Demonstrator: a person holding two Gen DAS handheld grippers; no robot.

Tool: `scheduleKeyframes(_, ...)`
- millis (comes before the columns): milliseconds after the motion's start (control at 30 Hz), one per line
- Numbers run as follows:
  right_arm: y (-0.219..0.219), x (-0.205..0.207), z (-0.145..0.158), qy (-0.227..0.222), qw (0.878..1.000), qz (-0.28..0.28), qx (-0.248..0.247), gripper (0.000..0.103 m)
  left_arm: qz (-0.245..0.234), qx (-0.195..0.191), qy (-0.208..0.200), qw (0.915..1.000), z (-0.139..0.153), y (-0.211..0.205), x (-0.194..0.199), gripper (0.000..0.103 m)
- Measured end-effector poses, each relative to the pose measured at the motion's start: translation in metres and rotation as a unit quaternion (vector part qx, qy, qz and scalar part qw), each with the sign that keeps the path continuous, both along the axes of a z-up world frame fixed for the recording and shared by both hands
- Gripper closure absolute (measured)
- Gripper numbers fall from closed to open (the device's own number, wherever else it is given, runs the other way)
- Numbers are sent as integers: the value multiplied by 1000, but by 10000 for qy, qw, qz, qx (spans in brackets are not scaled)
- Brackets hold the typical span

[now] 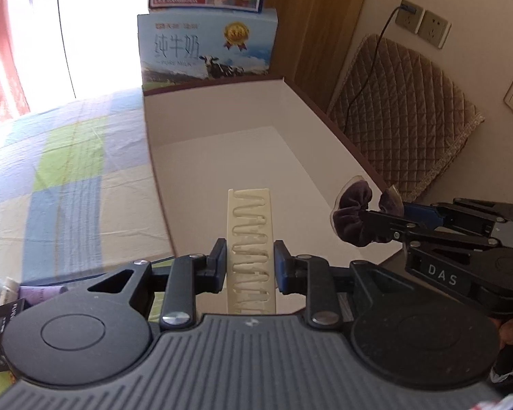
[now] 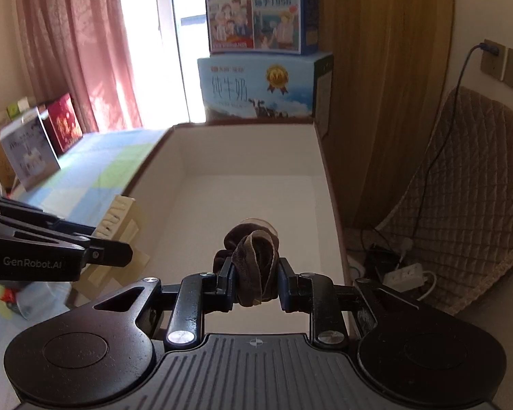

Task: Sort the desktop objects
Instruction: 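Carry the scrunchie and comb in both grippers over the brown box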

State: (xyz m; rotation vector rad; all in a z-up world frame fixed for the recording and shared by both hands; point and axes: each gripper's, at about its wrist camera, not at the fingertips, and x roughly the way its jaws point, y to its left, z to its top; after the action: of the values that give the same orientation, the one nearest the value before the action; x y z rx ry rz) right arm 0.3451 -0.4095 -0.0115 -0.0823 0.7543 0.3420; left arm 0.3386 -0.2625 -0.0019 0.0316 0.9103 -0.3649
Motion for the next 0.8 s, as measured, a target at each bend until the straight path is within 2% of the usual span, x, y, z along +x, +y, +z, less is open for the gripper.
scheduleKeyframes(400, 2, 32, -32, 705, 9958, 454, -356, 81, -79, 437, 625, 9971, -47, -34, 37, 80)
scheduleKeyframes(800, 8, 52, -49, 1182, 9889, 720, -544, 81, -104, 831, 1020, 9913, -74, -41, 53, 80)
